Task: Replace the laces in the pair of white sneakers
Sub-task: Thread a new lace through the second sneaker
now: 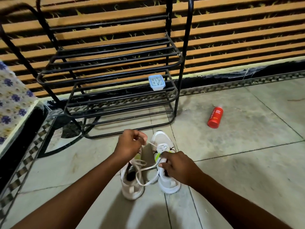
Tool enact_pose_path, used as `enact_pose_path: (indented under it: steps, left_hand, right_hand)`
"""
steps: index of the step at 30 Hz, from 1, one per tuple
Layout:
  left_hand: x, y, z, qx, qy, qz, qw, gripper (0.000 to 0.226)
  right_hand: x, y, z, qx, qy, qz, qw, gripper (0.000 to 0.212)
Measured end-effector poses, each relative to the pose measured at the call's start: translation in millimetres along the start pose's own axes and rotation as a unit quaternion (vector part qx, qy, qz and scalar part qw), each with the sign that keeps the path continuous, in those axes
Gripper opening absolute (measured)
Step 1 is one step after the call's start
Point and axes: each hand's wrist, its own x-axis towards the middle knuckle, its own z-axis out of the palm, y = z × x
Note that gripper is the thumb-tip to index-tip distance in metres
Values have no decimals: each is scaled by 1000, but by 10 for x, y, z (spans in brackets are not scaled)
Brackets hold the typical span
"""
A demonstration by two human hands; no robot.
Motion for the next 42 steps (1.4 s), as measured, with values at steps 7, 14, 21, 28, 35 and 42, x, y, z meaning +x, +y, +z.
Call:
enact_pose_path:
  steps: [7, 14, 21, 28, 35, 42]
  left_hand:
    - [-69, -191, -1, 139, -5, 53, 989, 12]
    - [-106, -155, 39, 133, -1, 64, 989, 15]
    - [-134, -60, 154, 54, -12, 35, 998, 13]
    - [-142, 294, 444, -223, -60, -8, 973, 14]
    - [-153, 294, 597, -253, -148, -5, 956, 19]
    - [-36, 113, 582, -138, -124, 71, 980, 12]
  right_hand:
    - [208, -226, 172, -192, -29, 43, 980, 48]
    - [164, -276, 175, -80, 83, 126, 985, 14]
    - [41, -194, -13, 205, 196, 76, 956, 19]
    - [-139, -184, -438, 163, 294, -113, 935, 19]
    - [-1, -7, -549, 170, 359, -132, 908, 15]
    - [143, 226, -352, 240, 328, -76, 910, 32]
